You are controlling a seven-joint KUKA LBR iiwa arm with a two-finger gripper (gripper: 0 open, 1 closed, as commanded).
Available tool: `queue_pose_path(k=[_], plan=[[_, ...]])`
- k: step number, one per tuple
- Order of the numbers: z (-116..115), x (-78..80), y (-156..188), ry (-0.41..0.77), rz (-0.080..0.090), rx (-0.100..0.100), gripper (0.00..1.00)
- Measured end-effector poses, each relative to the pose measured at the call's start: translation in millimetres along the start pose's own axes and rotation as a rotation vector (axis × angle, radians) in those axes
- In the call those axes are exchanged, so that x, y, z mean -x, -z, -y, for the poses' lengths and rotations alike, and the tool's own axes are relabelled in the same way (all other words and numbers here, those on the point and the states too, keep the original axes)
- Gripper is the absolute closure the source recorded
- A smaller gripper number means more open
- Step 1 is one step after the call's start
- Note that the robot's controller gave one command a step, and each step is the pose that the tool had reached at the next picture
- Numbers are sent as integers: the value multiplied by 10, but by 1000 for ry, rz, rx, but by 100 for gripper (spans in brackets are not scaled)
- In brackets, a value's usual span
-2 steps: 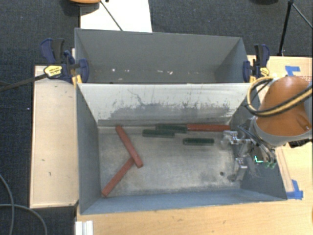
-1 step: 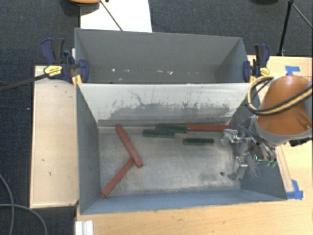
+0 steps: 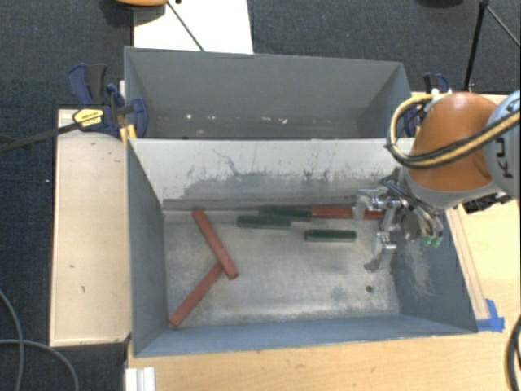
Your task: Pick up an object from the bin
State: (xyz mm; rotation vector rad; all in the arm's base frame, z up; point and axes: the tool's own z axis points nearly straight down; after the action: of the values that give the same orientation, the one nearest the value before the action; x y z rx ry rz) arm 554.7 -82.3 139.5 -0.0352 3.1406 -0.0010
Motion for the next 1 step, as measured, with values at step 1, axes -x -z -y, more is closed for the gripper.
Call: queue_pose_path(k=[1], plan=[[-21,236,-426,94,11,0,0]])
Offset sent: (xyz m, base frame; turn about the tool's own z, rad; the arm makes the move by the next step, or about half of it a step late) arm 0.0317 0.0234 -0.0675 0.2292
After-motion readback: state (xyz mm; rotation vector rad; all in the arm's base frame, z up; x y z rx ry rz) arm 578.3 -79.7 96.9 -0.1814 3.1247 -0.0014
